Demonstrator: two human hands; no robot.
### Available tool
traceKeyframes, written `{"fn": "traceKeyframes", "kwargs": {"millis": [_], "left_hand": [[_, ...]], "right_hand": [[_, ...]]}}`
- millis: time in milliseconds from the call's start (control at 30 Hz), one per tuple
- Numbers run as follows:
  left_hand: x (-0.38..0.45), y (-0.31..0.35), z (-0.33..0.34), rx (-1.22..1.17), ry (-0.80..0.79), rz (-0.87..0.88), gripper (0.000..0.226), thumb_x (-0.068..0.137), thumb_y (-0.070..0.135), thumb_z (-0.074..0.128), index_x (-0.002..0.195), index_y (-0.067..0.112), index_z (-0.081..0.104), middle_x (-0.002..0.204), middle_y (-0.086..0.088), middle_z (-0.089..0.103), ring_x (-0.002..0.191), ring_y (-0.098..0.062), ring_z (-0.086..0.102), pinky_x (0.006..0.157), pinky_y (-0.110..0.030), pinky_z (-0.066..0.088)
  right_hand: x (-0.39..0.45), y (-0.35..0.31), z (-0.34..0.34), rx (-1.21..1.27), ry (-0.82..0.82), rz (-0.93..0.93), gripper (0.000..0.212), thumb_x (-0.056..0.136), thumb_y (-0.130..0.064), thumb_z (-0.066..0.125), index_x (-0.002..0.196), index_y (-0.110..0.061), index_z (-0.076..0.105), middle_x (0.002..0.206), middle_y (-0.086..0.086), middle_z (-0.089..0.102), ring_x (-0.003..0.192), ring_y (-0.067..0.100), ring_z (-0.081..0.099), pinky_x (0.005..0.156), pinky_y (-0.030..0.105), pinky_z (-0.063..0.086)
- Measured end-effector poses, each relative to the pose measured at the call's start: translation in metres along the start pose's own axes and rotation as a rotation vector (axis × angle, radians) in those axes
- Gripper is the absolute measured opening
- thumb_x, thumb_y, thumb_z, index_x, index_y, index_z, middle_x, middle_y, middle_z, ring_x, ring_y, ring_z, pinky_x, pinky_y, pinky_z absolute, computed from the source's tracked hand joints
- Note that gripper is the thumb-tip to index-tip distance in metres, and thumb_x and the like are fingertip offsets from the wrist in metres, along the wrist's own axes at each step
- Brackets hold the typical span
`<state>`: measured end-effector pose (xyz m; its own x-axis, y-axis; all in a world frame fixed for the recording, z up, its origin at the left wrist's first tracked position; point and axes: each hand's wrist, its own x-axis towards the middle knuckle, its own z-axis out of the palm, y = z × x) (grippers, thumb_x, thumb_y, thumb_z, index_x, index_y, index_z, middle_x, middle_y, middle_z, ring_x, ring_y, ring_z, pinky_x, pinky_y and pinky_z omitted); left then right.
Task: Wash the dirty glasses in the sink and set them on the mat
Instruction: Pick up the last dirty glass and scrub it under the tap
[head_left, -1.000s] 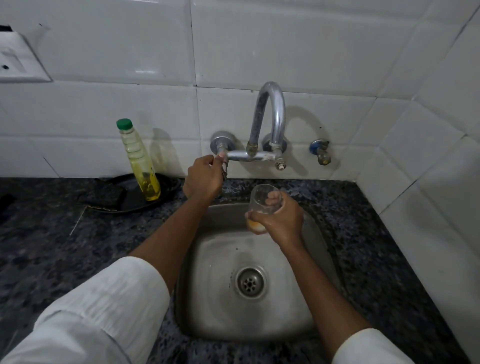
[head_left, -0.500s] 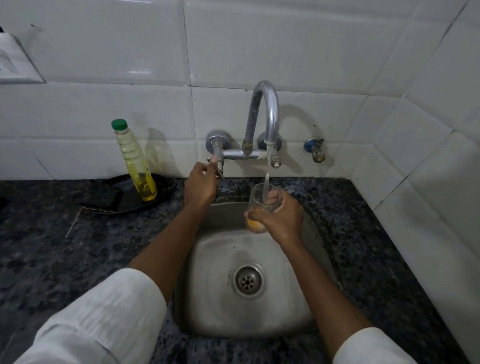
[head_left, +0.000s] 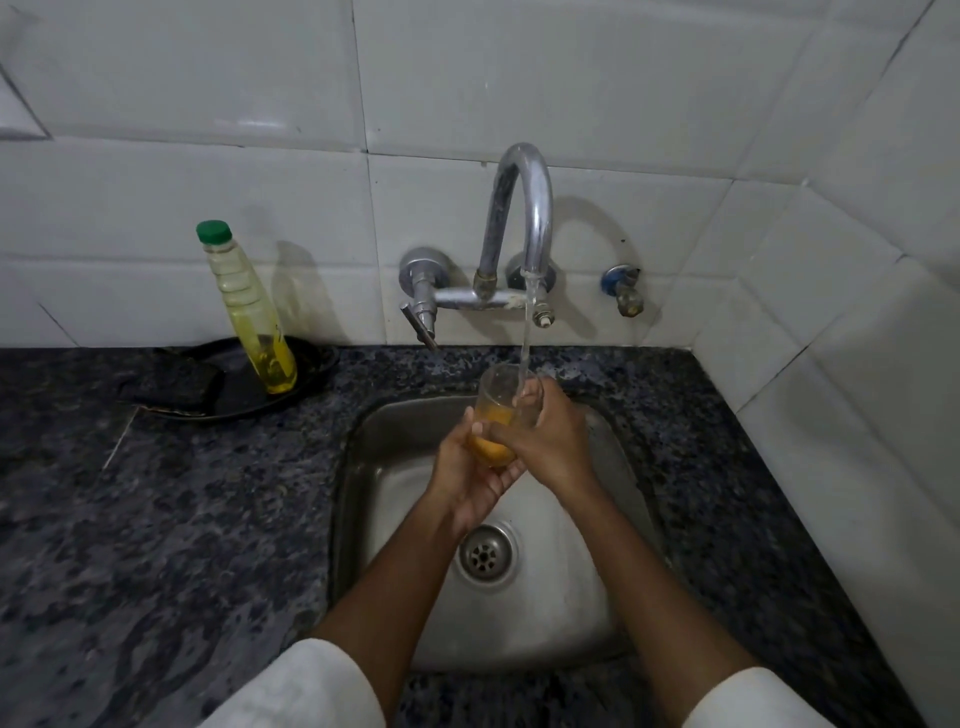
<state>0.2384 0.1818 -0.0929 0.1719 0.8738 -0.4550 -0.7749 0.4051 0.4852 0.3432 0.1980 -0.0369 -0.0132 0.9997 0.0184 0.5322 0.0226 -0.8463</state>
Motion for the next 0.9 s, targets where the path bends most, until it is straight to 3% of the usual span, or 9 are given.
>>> {"fn": "traceKeyframes", "kwargs": {"millis": [167, 267, 400, 533, 600, 700, 767, 833, 900], "left_hand": [[0.006, 0.011, -0.003, 0.057, 0.000, -0.053, 0.052, 0.100, 0.045, 0.046, 0.128, 0.003, 0.056, 0.112, -0.019, 0.067, 0.094, -0.024, 0.064, 0.093, -0.037, 0.052], [0.013, 0.013, -0.004, 0.113, -0.021, -0.084, 0.051, 0.099, 0.046, 0.046, 0.128, 0.005, 0.059, 0.121, -0.019, 0.063, 0.106, -0.027, 0.059, 0.107, -0.044, 0.041], [0.014, 0.014, -0.001, 0.102, -0.049, -0.059, 0.046, 0.100, 0.041, 0.046, 0.125, 0.005, 0.061, 0.107, -0.016, 0.069, 0.103, -0.027, 0.064, 0.112, -0.045, 0.040], [0.016, 0.002, -0.006, -0.112, -0.056, 0.058, 0.044, 0.097, 0.030, 0.053, 0.127, -0.002, 0.057, 0.120, -0.023, 0.062, 0.103, -0.028, 0.064, 0.100, -0.039, 0.049], [0.021, 0.003, -0.009, -0.143, -0.079, 0.091, 0.042, 0.095, 0.028, 0.054, 0.120, -0.004, 0.061, 0.116, -0.024, 0.065, 0.101, -0.030, 0.066, 0.091, -0.039, 0.055], [0.024, 0.021, -0.009, -0.014, 0.010, 0.005, 0.043, 0.087, 0.033, 0.065, 0.116, 0.001, 0.064, 0.109, -0.018, 0.065, 0.092, -0.026, 0.066, 0.078, -0.036, 0.059], [0.027, 0.023, -0.013, 0.117, 0.070, -0.089, 0.056, 0.085, 0.042, 0.070, 0.123, 0.002, 0.064, 0.110, -0.017, 0.065, 0.091, -0.025, 0.065, 0.074, -0.035, 0.060], [0.026, 0.015, -0.015, 0.098, -0.002, -0.044, 0.056, 0.090, 0.048, 0.063, 0.125, 0.004, 0.063, 0.116, -0.016, 0.065, 0.101, -0.026, 0.064, 0.088, -0.039, 0.055], [0.023, 0.010, -0.015, -0.084, -0.096, 0.061, 0.039, 0.097, 0.038, 0.053, 0.113, 0.007, 0.067, 0.111, -0.014, 0.066, 0.103, -0.025, 0.065, 0.091, -0.039, 0.053]], "right_hand": [[-0.001, 0.010, -0.039, -0.355, 0.023, -0.555, 0.053, 0.073, -0.038, 0.075, 0.119, -0.018, 0.055, 0.114, -0.001, 0.057, 0.104, 0.011, 0.051, 0.081, 0.024, 0.044], [0.006, 0.010, -0.045, -0.581, -0.187, -0.726, 0.033, 0.084, -0.034, 0.063, 0.114, -0.022, 0.061, 0.109, -0.002, 0.064, 0.099, 0.015, 0.058, 0.075, 0.026, 0.048], [0.020, 0.008, -0.034, -0.646, -0.341, -0.602, 0.029, 0.097, -0.042, 0.038, 0.104, -0.026, 0.061, 0.100, 0.000, 0.067, 0.086, 0.019, 0.064, 0.070, 0.038, 0.054], [0.028, 0.008, 0.004, -0.157, -0.084, -0.277, 0.023, 0.086, -0.023, 0.049, 0.081, -0.009, 0.066, 0.079, 0.009, 0.067, 0.071, 0.020, 0.065, 0.062, 0.035, 0.053], [0.024, 0.006, 0.013, 0.002, -0.183, -0.225, 0.017, 0.086, -0.009, 0.052, 0.081, -0.002, 0.067, 0.080, 0.016, 0.068, 0.072, 0.018, 0.066, 0.064, 0.032, 0.055], [0.031, 0.022, -0.005, -0.336, -0.554, -0.541, 0.017, 0.089, -0.016, 0.049, 0.094, -0.013, 0.064, 0.091, 0.008, 0.067, 0.084, 0.020, 0.063, 0.074, 0.037, 0.055], [0.034, 0.024, -0.013, -0.635, -0.658, -0.553, 0.014, 0.088, -0.034, 0.043, 0.083, -0.029, 0.055, 0.084, -0.002, 0.063, 0.079, 0.018, 0.060, 0.071, 0.043, 0.054], [0.028, 0.018, 0.005, -0.514, -0.462, -0.433, 0.024, 0.086, -0.037, 0.044, 0.077, -0.025, 0.062, 0.079, 0.003, 0.065, 0.077, 0.022, 0.062, 0.071, 0.042, 0.053], [0.024, 0.003, 0.030, -0.105, -0.223, -0.148, 0.033, 0.079, -0.037, 0.049, 0.073, -0.012, 0.069, 0.076, 0.010, 0.068, 0.074, 0.026, 0.066, 0.072, 0.042, 0.054]]}}
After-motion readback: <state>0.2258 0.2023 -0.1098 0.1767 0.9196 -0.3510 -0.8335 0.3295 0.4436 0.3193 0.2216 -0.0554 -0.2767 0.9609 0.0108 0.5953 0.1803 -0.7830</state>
